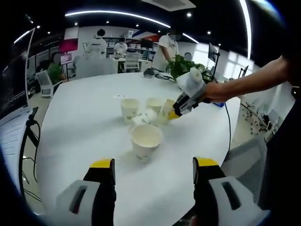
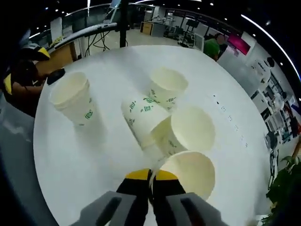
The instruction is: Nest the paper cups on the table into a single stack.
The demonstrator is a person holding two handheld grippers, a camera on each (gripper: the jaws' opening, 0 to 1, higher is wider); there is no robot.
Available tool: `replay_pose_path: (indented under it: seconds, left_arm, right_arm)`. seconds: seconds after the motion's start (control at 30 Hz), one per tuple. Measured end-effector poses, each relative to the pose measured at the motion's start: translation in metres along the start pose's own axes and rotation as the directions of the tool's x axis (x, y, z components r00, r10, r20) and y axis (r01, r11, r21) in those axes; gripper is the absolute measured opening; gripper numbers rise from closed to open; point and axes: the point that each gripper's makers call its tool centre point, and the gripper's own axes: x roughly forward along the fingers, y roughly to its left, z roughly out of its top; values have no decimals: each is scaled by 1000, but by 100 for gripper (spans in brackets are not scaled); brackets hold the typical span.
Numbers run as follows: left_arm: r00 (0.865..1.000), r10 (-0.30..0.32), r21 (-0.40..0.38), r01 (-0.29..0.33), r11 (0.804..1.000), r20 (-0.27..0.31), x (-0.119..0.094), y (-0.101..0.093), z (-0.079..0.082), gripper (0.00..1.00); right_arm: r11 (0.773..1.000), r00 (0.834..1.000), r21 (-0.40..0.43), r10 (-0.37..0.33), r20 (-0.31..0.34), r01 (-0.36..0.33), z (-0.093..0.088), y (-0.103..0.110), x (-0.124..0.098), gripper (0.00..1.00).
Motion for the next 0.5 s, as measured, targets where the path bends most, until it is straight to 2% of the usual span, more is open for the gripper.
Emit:
replay_pose_path:
  seconds: [0.1,0.2,0.4,0.5]
  left_arm:
    - [1000,-4,1,4,1000,-1,1,-1,1,65]
    - [1000,-8,1,8,1000,-3,3,-3,1,65]
    - [1000,-18,2,18,1000,-6,6,-8,1,64]
    - [1000,-26,5,26,1000,-10,10,-11,2,64]
  right_arm:
    - [1000,1000,1,-3,18,3,2,-2,-5,0]
    - [999,999,45,11,41,-13,3,0,-7,0]
    - [1000,999,22,11,52,-12,4,6,-16,0]
    - [1000,998,-26,15,60,-14,8,15,-19,0]
